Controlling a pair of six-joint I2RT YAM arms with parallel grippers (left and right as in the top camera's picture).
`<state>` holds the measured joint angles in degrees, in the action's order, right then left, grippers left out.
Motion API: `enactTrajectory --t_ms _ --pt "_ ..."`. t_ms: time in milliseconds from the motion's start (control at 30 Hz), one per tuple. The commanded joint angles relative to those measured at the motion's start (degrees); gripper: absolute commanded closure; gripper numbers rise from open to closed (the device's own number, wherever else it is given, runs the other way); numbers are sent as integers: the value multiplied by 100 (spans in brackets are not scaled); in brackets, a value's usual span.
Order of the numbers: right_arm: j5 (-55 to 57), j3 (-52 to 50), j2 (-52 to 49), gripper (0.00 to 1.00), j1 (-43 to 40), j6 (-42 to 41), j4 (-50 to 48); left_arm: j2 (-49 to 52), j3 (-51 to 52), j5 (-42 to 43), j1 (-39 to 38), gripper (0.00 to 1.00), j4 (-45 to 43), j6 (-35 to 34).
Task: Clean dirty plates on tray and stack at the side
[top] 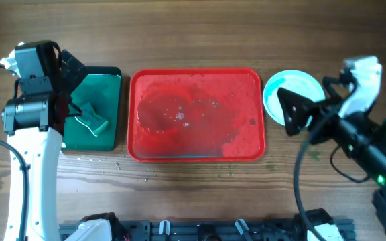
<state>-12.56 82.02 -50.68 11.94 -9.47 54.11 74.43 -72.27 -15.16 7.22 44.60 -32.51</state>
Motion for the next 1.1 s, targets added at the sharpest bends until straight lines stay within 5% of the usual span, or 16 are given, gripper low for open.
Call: enactTrajectory --t_ms 0,200,400,600,1067 --pt "448 52 144 0 11 214 63 20 20 -76 -20 0 -17 -76" --pt "839 -546 -63 0 9 197 -776 20 20 -76 -20 0 -17 -76" --pt "1307 -5045 2614 0 9 177 -4448 20 20 -76 -20 0 -17 -76" --pt "1480 -7873 4809 0 9 -487 -5969 20 20 -76 -20 0 -17 -79" --pt "1349 -8172 4953 0 11 -570 -5460 20 20 -76 -20 0 -17 -79"
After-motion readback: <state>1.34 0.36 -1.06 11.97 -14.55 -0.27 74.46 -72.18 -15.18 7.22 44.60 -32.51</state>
